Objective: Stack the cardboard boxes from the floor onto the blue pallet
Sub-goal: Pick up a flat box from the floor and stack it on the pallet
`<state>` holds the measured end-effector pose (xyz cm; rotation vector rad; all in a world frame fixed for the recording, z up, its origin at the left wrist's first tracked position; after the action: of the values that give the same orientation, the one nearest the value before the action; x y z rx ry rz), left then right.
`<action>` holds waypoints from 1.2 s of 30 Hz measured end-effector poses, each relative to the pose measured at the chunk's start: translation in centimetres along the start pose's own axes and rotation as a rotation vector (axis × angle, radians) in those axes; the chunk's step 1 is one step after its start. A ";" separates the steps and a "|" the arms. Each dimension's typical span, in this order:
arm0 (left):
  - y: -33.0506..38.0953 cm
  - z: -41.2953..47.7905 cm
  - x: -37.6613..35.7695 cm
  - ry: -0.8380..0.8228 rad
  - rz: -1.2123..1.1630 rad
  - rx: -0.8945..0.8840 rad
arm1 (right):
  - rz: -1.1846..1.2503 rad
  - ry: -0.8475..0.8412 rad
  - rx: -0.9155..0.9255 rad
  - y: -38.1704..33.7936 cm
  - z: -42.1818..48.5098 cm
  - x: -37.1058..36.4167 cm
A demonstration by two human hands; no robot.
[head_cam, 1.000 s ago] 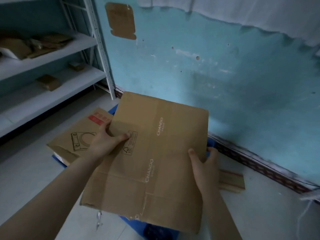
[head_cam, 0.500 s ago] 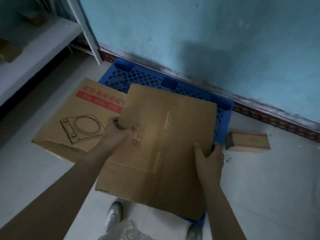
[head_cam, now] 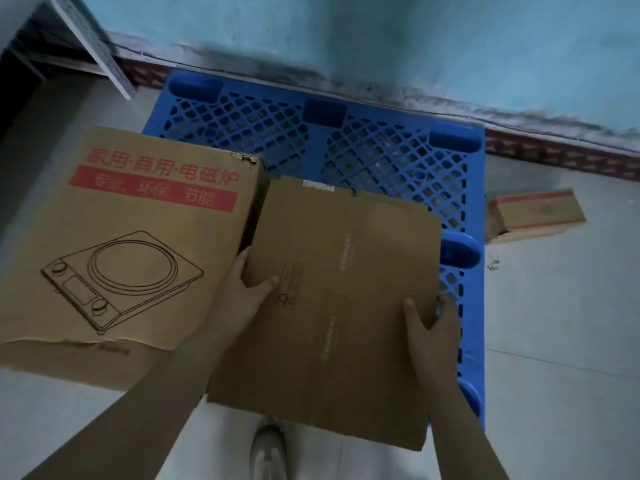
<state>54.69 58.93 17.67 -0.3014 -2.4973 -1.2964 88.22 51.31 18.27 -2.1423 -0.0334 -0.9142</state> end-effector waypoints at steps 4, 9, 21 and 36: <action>-0.3 0.4 0.9 0.022 0.047 -0.014 | 0.014 -0.002 0.019 0.1 0.0 -1.1; -0.9 -0.1 1.9 0.057 0.100 0.005 | -0.019 -0.016 -0.009 0.4 -1.4 -2.0; -0.3 -2.9 3.4 0.159 0.000 -0.011 | 0.024 -0.087 -0.053 0.0 -3.5 -2.5; 25.5 -20.1 1.1 0.138 -0.396 -0.439 | 0.546 -0.225 0.398 -18.9 -11.6 15.4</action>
<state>65.47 56.92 48.29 0.1968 -2.2041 -1.9489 86.84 52.38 45.21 -1.7365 0.2288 -0.3136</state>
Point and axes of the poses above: each hand's wrist, its own z-axis towards the middle knuckle, its own x-axis out of the back of the hand, y = z × x, the point moved 9 cm from there along z, towards the middle knuckle, and after that the axes turned 1 degree about z, right-handed, at the moved point
